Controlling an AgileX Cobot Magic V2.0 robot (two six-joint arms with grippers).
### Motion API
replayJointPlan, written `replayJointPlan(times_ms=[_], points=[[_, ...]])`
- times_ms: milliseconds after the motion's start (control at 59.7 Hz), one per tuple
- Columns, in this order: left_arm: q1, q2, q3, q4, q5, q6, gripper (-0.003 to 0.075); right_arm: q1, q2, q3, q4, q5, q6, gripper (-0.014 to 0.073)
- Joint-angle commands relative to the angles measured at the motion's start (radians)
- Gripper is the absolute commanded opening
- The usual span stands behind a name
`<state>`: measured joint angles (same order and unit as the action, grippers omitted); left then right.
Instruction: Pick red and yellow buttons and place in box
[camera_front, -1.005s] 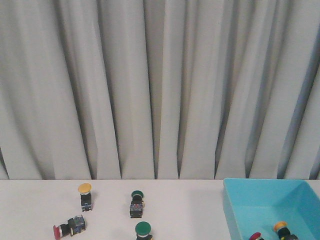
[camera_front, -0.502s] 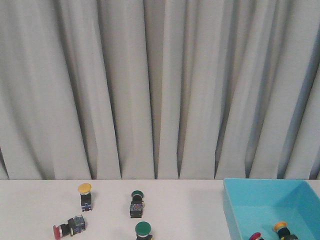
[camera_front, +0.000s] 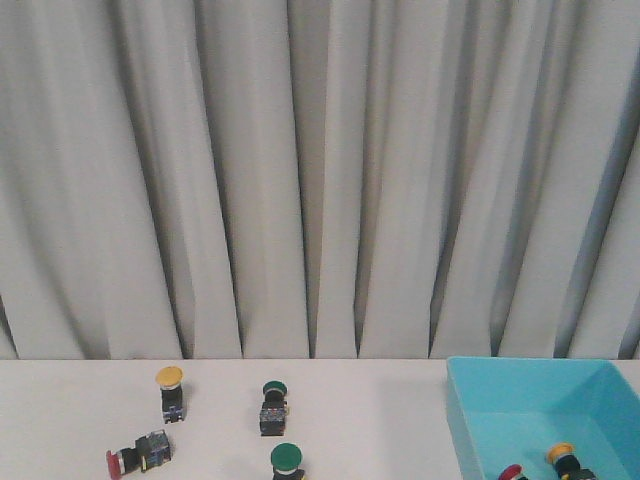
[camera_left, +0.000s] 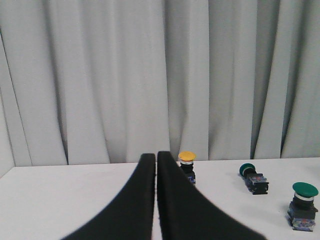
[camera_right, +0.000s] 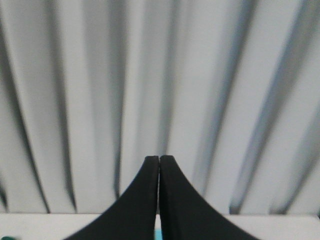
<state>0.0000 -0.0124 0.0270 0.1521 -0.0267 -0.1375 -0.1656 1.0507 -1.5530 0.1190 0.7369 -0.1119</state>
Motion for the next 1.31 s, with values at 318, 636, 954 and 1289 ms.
replayJointPlan(times_ms=[318,636,954,1289], points=[[-0.002,-0.013,0.010,-0.005,-0.069,0.001,-0.0006,-0.001,-0.692,1.046,-0.077,-0.494,0.097,-0.0009],[-0.002,-0.013,0.010,-0.005,-0.069,0.001,-0.0006,-0.001,-1.083,1.523,-0.073,-0.571,0.112,-0.0009],[-0.002,-0.014,0.010,-0.005,-0.067,0.001,-0.0006,0.117,-1.080,1.597,-0.286,-0.664,0.197,-0.0009],[-0.002,-0.014,0.010,-0.005,-0.067,0.001,-0.0006,0.186,-1.080,1.597,-0.246,-0.661,0.198,-0.0009]])
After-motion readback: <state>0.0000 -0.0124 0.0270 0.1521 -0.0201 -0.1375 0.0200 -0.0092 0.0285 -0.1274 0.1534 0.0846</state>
